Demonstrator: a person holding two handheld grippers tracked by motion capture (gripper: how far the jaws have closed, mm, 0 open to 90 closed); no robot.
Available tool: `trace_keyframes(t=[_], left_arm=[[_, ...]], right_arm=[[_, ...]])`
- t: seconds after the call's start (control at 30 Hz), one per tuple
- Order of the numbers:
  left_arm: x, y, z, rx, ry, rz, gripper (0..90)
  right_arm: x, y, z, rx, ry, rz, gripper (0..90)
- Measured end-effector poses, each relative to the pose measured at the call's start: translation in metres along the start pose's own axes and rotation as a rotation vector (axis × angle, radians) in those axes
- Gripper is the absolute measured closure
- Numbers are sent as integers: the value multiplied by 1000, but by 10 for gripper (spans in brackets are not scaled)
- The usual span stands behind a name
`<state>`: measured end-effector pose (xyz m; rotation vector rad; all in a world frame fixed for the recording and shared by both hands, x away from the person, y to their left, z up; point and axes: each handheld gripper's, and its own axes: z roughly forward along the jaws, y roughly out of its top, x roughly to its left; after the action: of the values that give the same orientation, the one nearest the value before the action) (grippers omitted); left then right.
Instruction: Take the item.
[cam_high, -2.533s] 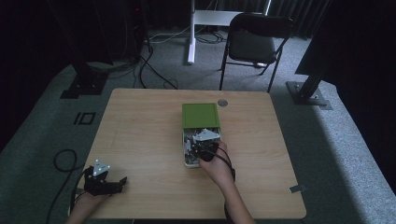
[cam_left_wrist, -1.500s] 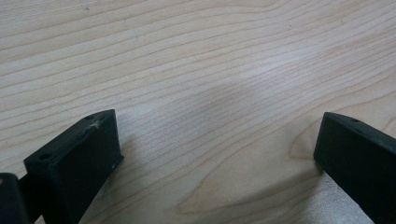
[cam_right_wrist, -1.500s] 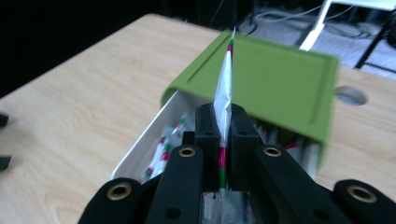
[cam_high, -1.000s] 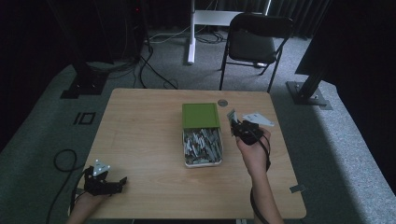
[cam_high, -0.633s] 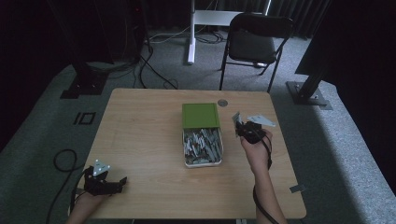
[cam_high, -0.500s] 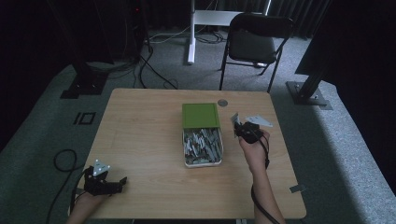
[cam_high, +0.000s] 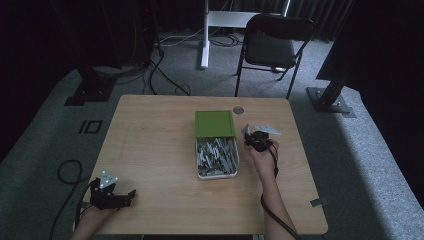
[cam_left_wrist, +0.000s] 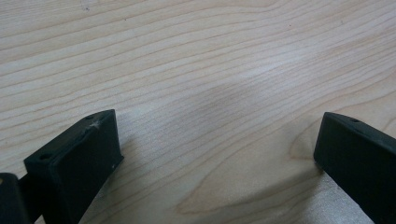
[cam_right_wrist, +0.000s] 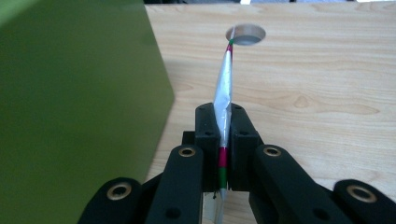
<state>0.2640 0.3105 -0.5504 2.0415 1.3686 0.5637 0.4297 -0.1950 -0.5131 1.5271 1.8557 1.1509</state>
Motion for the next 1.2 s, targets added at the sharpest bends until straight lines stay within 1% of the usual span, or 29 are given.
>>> trace_keyframes(t=[0.03,0.07,0.13,0.17,0.27,0.3,0.37,0.5,0.53,0.57,0.6,0.67,0.7,0.73,0.8,0.87,0.93,1.1,1.17,1.2], left_arm=[[0,0,0,0,0,0,13],[0,0,0,0,0,0,13],[0,0,0,0,0,0,13],[0,0,0,0,0,0,13],[0,0,0,0,0,0,13],[0,0,0,0,0,0,13],[0,0,0,0,0,0,13],[0,0,0,0,0,0,13],[0,0,0,0,0,0,13],[0,0,0,0,0,0,13],[0,0,0,0,0,0,13],[0,0,0,0,0,0,13],[0,0,0,0,0,0,13],[0,0,0,0,0,0,13],[0,0,0,0,0,0,13],[0,0,0,0,0,0,13],[0,0,0,0,0,0,13],[0,0,0,0,0,0,13],[0,0,0,0,0,0,13],[0,0,0,0,0,0,13]], right_arm=[[0,-1,2,5,0,-2,855],[-1,-1,3,7,7,12,854],[-1,-3,6,9,9,15,855],[-2,-3,8,10,17,28,854],[-4,-5,12,31,25,46,855],[-5,-7,13,36,18,48,855],[-6,-9,14,32,28,59,854],[-10,-11,13,44,0,44,854],[-12,-12,13,51,-13,39,854],[-14,-13,13,50,-17,45,854],[-16,-14,12,47,0,72,854],[-21,-15,11,47,-15,82,852],[-23,-15,11,48,-8,92,847],[-25,-15,11,52,-5,90,832],[-28,-15,11,62,-2,89,768],[-32,-15,11,78,-6,77,706],[-35,-15,11,78,-24,65,652],[-45,-18,10,101,-54,48,498],[-48,-18,8,104,-86,25,434],[-49,-18,8,107,-91,21,396]])
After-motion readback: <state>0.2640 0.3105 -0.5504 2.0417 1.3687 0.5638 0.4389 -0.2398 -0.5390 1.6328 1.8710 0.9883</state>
